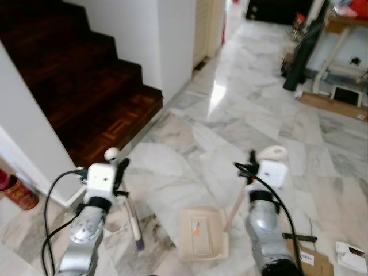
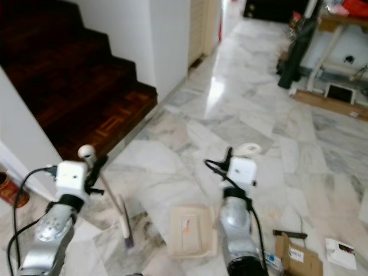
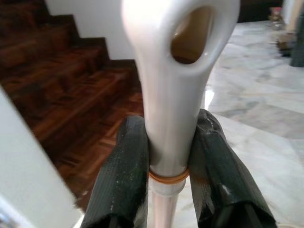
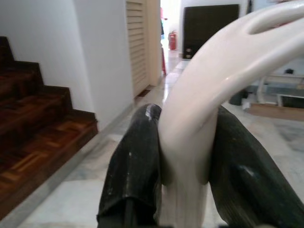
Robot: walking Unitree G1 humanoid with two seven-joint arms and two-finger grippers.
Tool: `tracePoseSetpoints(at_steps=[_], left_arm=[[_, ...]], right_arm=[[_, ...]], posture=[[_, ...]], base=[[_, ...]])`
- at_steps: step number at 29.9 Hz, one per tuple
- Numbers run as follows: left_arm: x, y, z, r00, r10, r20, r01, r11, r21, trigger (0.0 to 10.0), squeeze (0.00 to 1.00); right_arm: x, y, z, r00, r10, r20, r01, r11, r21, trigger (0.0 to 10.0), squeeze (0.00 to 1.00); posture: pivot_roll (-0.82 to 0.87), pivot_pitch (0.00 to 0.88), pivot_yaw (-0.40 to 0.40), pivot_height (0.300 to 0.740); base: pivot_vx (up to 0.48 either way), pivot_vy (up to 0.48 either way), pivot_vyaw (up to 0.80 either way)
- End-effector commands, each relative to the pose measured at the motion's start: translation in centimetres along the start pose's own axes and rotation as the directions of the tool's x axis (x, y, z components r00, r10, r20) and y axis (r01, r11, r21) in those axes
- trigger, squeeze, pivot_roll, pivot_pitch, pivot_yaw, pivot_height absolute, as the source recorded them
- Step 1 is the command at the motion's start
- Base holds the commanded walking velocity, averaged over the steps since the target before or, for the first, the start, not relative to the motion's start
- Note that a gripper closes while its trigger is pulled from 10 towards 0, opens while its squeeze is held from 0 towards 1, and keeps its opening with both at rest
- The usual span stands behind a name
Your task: Sweep floor
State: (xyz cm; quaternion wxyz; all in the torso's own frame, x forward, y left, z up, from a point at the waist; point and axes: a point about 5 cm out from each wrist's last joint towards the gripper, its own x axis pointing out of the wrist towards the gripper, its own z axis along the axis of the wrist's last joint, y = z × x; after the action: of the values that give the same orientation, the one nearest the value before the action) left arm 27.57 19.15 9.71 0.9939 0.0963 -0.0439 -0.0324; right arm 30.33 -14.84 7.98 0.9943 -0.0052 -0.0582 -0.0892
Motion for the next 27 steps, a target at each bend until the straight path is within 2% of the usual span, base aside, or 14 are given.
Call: tracePoseSetpoints(at_steps=[1,21,24,27], left_arm=[[0.3,-0.1,1.1,0.999,0.005,0.051,-0.006,1.000,0.009,10.0,0.00],[-0.1,0.1,1.1,0.999,0.020,0.043,-0.021,1.000,0.006,10.0,0.00],[-0.2,0.2,1.1,0.999,0.020,0.040,-0.021,1.000,0.009,10.0,0.00],[-0.3,0.3,1.1,0.999,0.022,0.036,-0.023,1.000,0.012,10.0,0.00]], right_arm=[[0.6,-0.3,1.2,0.999,-0.013,0.053,0.012,1.000,0.020,10.0,0.00],[0.7,-0.3,1.1,0.999,-0.010,0.038,0.009,1.000,0.024,10.0,0.00],[0.6,-0.2,0.6,1.000,-0.026,-0.018,0.027,0.996,0.090,10.0,0.00],[0.6,-0.8,-0.6,0.988,-0.094,-0.121,0.120,0.965,0.232,10.0,0.00]], posture=[[0.17,0.036,-0.022,0.740],[0.17,0.049,-0.019,0.740],[0.18,0.051,-0.016,0.740],[0.18,0.054,-0.013,0.740]], base=[[0.000,0.000,0.80],[0.000,0.000,0.80],[0.000,0.000,0.17],[0.000,0.000,0.00]])
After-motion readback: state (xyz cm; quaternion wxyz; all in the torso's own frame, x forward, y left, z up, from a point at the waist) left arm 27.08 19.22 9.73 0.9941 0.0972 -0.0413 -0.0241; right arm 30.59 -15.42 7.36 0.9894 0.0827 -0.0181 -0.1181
